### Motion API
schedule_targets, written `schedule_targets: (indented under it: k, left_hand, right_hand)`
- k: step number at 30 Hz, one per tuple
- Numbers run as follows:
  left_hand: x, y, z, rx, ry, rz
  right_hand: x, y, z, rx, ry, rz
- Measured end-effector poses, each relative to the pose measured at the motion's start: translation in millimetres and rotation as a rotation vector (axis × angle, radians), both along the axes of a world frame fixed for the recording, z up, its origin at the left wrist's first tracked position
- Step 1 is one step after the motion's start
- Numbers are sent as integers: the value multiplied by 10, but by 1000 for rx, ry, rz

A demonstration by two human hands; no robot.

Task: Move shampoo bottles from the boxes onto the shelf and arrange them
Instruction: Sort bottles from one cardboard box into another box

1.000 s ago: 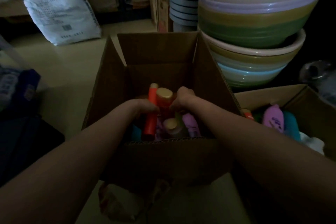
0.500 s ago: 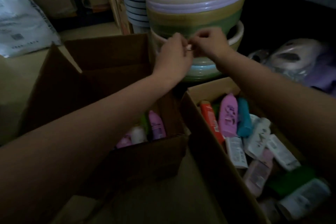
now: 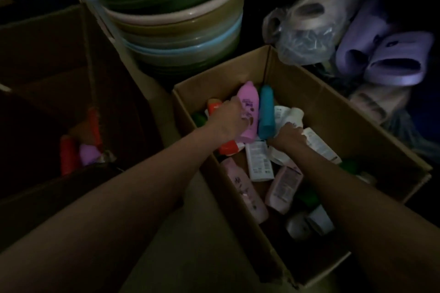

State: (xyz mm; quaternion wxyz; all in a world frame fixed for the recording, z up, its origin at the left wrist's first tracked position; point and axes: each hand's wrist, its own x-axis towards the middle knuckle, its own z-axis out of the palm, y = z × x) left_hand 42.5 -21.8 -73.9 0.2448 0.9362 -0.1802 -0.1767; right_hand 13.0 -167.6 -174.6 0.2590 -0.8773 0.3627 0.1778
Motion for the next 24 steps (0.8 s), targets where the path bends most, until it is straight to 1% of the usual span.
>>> schedule_targets:
  k: [3,6,8,9,10,12,13,14,15,16,17,18,19,20,21,22,23,24]
  left_hand:
    - [54,-1,-90,18,36,39]
    - [62,-25,-215,55,54,-36]
    - [69,-76,-299,63,66,-57]
    - [77,-116,-330,30,89,-16]
    - [85,-179,-353,-38,152,80]
    - [93,-317,-353,-254,372,326]
    - [96,-385,-331,-370,509,421]
    - [104,-449,-303,-477,643,483]
    - [122,-492,-269,-581,741,522]
    - [157,-509,-231,-691,799,569]
    - [190,-495,-178,-795,819,639]
    - [244,-443,-148,-880,812,723]
    - [298,-368,-126,-935,790,806]
    - [358,-278,-128,-949,749,870]
    - [407,-175,-144,-911,689,914]
    - [450,-78,-180,-836,622,947]
    - [466,2,-216,-739,560,966]
    - [456,57,-250,-667,517,969]
  right_hand:
    - [9,53,-130,-62,43,64]
    - [19,92,-207,-53,91,17]
    - [46,39,-201,28,53,-54]
    - [74,-11,-190,98,-1,-111]
    - [91,-69,-170,190,-75,-189]
    - [100,-125,-22,374,-232,-314]
    - [112,-106,80,429,-318,-302]
    - [136,-64,177,459,-412,-230]
    - [155,-12,281,485,-478,-109]
    - [182,57,377,527,-511,24]
    - [211,106,446,583,-529,135]
    - [251,120,496,689,-544,176]
    - [285,105,561,789,-585,133]
    - [326,63,583,861,-649,40]
    - [385,2,556,850,-699,-45]
    - [455,-63,462,757,-699,-93]
    - [515,-106,345,605,-632,-84]
    - [570,-121,182,466,-512,-70]
